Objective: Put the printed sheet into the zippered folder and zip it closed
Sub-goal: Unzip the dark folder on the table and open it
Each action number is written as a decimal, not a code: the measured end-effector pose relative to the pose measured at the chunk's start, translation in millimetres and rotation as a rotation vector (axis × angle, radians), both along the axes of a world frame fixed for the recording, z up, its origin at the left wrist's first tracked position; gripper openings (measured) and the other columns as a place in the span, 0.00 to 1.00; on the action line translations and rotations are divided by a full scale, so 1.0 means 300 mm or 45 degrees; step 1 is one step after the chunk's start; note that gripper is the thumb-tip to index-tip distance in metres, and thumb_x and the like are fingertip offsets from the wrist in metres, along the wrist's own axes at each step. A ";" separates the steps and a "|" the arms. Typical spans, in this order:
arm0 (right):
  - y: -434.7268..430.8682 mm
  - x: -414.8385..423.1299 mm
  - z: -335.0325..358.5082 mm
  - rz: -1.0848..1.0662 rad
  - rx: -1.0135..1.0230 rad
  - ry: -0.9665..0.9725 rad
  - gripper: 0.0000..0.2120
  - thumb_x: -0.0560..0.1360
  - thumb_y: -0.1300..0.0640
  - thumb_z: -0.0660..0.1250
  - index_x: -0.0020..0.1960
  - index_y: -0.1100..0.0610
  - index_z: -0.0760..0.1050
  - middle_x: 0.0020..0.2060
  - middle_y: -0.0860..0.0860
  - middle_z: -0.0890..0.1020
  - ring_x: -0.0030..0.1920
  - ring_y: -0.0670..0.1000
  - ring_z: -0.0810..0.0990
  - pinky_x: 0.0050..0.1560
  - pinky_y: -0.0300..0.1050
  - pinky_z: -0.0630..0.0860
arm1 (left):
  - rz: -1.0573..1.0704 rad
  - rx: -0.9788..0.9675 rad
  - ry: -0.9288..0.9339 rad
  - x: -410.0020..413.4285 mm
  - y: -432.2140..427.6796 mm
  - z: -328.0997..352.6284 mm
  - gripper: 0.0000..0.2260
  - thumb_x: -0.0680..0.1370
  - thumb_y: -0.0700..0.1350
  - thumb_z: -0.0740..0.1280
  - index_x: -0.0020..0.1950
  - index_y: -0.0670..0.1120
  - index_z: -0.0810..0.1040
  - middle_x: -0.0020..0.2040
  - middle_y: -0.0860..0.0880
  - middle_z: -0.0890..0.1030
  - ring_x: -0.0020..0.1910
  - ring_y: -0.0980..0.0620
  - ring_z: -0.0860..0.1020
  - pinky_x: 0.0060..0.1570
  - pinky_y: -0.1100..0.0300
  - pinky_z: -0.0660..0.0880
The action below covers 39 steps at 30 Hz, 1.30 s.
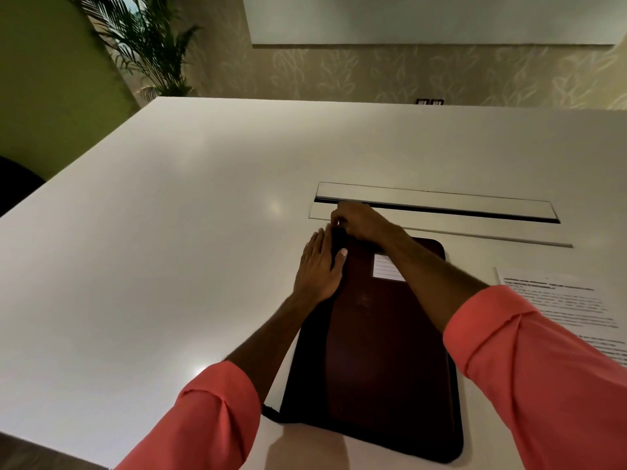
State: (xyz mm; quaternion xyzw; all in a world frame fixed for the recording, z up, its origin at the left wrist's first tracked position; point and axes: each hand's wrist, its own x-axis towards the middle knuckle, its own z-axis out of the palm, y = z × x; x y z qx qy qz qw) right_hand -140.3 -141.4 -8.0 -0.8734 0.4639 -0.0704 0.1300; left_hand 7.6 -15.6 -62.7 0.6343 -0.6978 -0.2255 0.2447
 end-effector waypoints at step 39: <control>0.341 -0.639 -0.038 -0.659 -0.264 0.078 0.07 0.80 0.59 0.69 0.56 0.53 0.83 0.54 0.50 0.85 0.58 0.56 0.81 0.62 0.58 0.70 | 0.004 0.020 -0.079 0.018 0.012 -0.003 0.30 0.88 0.62 0.51 0.89 0.55 0.49 0.89 0.47 0.53 0.88 0.46 0.50 0.85 0.44 0.54</control>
